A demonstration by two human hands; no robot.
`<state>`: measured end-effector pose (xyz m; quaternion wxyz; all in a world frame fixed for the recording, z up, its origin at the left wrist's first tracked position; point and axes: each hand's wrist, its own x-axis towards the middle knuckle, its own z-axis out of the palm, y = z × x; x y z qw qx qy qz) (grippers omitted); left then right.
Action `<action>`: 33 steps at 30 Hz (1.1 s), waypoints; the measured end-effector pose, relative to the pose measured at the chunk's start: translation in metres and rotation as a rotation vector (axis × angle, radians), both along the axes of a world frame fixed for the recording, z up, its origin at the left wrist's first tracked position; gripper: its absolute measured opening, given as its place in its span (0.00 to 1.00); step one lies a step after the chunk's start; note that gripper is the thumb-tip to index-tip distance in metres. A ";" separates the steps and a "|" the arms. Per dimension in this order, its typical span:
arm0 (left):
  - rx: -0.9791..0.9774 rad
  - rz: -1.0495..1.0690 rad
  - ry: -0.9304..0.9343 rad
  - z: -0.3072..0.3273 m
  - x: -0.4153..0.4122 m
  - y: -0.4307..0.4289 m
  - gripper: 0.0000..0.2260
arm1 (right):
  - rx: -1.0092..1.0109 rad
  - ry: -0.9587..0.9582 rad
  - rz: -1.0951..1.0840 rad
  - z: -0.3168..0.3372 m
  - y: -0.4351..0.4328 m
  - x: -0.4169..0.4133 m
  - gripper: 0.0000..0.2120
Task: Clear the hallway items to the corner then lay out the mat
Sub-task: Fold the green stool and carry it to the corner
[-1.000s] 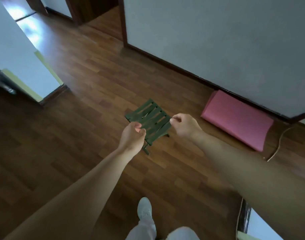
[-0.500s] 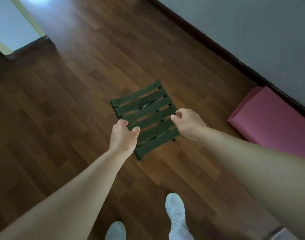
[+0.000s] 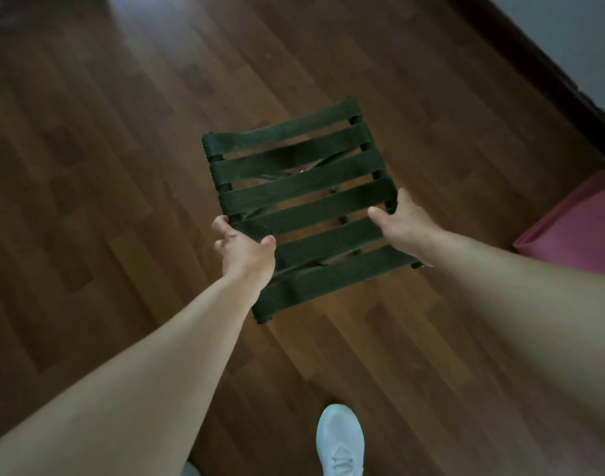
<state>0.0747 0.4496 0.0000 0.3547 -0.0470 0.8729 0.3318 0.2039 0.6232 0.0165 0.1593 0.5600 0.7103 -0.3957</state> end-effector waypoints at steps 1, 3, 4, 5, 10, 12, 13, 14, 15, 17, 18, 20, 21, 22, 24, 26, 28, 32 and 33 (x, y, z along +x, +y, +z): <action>0.006 0.021 0.018 -0.001 -0.001 0.000 0.25 | -0.002 0.012 -0.043 0.000 0.000 -0.002 0.30; 0.034 0.041 0.052 0.002 -0.005 -0.003 0.22 | -0.002 0.026 -0.101 0.005 -0.006 -0.007 0.27; 0.056 0.034 0.059 0.007 -0.008 -0.004 0.22 | -0.012 0.032 -0.108 0.009 -0.011 -0.011 0.27; 0.074 0.016 0.048 0.012 -0.010 -0.006 0.21 | -0.035 0.043 -0.110 0.013 -0.016 -0.014 0.26; 0.105 -0.029 -0.048 0.065 -0.025 -0.017 0.21 | -0.132 0.095 -0.145 0.056 -0.050 -0.043 0.28; 0.108 -0.015 -0.057 0.095 -0.034 -0.024 0.21 | -0.150 0.104 -0.162 0.082 -0.064 -0.060 0.26; 0.108 -0.003 -0.050 0.110 -0.037 -0.031 0.21 | -0.160 0.107 -0.166 0.096 -0.072 -0.067 0.25; 0.110 0.014 -0.041 0.131 -0.045 -0.040 0.22 | -0.166 0.113 -0.156 0.115 -0.082 -0.078 0.24; 0.107 0.023 -0.041 0.145 -0.048 -0.047 0.22 | -0.168 0.111 -0.149 0.127 -0.090 -0.083 0.23; 0.104 0.037 -0.028 0.176 -0.057 -0.064 0.23 | -0.134 0.103 -0.119 0.157 -0.104 -0.096 0.22; 0.109 0.043 -0.029 0.194 -0.063 -0.074 0.24 | -0.116 0.100 -0.095 0.175 -0.113 -0.103 0.22; 0.128 0.073 -0.033 0.233 -0.077 -0.097 0.25 | -0.088 0.108 -0.063 0.215 -0.132 -0.119 0.23; 0.142 0.084 -0.043 0.252 -0.083 -0.109 0.25 | -0.085 0.113 -0.059 0.235 -0.140 -0.126 0.24; 0.157 0.099 -0.051 0.271 -0.088 -0.121 0.25 | -0.081 0.118 -0.051 0.255 -0.149 -0.134 0.24; 0.183 0.122 -0.074 0.305 -0.098 -0.145 0.27 | -0.086 0.119 -0.013 0.294 -0.168 -0.147 0.27; 0.199 0.155 -0.074 0.343 -0.106 -0.171 0.27 | -0.085 0.115 0.044 0.336 -0.192 -0.160 0.28; 0.210 0.191 -0.060 0.379 -0.112 -0.194 0.26 | -0.062 0.114 0.123 0.376 -0.215 -0.172 0.29; 0.287 0.260 -0.044 0.453 -0.124 -0.248 0.22 | -0.076 0.166 0.298 0.456 -0.266 -0.196 0.28; 0.302 0.274 -0.038 0.469 -0.126 -0.263 0.21 | -0.070 0.187 0.334 0.474 -0.279 -0.201 0.27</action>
